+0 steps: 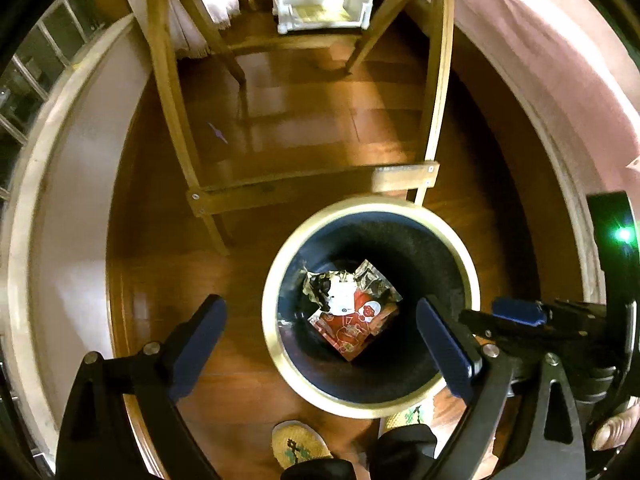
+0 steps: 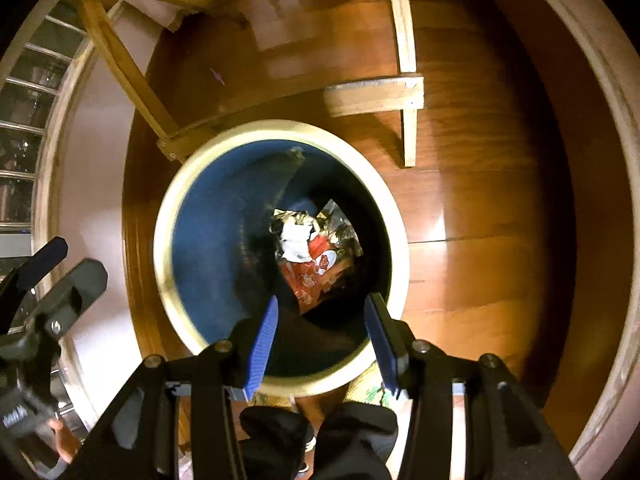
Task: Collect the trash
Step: 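Raise both tools back above the table, then grasp the B.Duck drink carton with the left tool while the right tool grasps the white tissue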
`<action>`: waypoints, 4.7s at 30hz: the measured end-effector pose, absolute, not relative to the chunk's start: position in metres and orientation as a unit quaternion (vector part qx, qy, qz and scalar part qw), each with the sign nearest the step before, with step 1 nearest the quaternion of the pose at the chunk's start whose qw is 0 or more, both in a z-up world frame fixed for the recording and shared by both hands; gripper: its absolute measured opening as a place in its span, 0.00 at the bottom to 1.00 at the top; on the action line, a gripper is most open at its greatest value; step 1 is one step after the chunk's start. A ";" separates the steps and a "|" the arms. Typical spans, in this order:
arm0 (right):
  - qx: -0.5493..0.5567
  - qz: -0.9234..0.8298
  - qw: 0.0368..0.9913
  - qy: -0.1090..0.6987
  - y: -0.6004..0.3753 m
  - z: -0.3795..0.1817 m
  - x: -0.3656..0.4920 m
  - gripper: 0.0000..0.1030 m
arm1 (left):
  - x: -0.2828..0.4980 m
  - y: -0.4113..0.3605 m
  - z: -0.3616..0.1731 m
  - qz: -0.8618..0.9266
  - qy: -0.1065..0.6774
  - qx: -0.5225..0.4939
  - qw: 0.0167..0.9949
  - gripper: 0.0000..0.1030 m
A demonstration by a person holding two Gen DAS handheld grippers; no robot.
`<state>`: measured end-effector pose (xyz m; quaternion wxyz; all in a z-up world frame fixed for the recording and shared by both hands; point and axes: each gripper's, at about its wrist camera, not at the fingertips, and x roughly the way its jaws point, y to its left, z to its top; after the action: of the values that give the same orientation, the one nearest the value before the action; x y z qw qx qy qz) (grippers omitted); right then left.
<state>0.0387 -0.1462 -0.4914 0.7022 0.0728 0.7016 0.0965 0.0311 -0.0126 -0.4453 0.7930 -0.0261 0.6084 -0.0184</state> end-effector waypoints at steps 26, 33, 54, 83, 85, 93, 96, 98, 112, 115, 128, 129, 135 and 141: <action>0.136 0.079 0.812 0.562 -0.143 -0.155 -0.014 0.52 | 0.012 0.003 -0.085 -0.073 0.494 -0.024 0.866 0.92; 0.132 0.075 0.842 0.518 -0.141 -0.077 -0.016 0.53 | 0.018 0.021 -0.006 -0.059 0.458 -0.028 0.886 0.92; 0.062 0.052 0.902 0.424 -0.145 0.020 0.093 0.53 | 0.124 0.033 0.060 -0.077 0.424 -0.009 0.902 0.92; -0.167 0.135 0.865 0.453 -0.136 -0.117 0.362 0.68 | 0.383 0.012 -0.128 -0.001 0.625 -0.046 0.779 0.87; -0.180 0.131 0.865 0.449 -0.137 -0.120 0.366 0.67 | 0.386 0.011 -0.131 0.000 0.626 -0.044 0.778 0.87; -0.188 0.130 0.867 0.442 -0.154 -0.120 0.379 0.49 | 0.395 -0.005 -0.146 -0.011 0.646 -0.038 0.763 0.69; -0.185 0.129 0.868 0.442 -0.156 -0.119 0.378 0.46 | 0.391 -0.013 -0.150 -0.006 0.648 -0.033 0.761 0.52; -0.171 0.132 0.869 0.445 -0.161 -0.118 0.379 0.43 | 0.389 -0.017 -0.148 -0.011 0.647 -0.045 0.761 0.52; 0.062 0.205 0.840 0.499 -0.205 -0.080 0.359 0.35 | 0.325 -0.054 -0.083 0.004 0.572 -0.026 0.820 0.51; 0.069 0.214 0.838 0.497 -0.204 -0.070 0.342 0.35 | 0.313 -0.054 -0.070 0.006 0.560 -0.021 0.828 0.51; 0.066 0.200 0.856 0.472 -0.169 -0.028 0.209 0.35 | 0.215 -0.004 -0.027 -0.019 0.527 -0.041 0.848 0.52; 0.069 0.196 0.858 0.469 -0.167 -0.026 0.201 0.35 | 0.205 0.000 -0.025 -0.027 0.526 -0.038 0.849 0.52; 0.090 0.159 0.872 0.455 -0.142 -0.018 0.124 0.35 | 0.144 0.024 -0.015 -0.064 0.518 -0.029 0.853 0.52; 0.098 0.139 0.872 0.458 -0.118 -0.025 0.059 0.35 | 0.092 0.036 -0.014 -0.102 0.508 -0.016 0.855 0.52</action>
<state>0.0586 -0.1177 -0.0252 0.8724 0.0985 0.4583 0.1386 0.0919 0.0363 -0.0135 0.8548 -0.0160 0.5085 -0.1024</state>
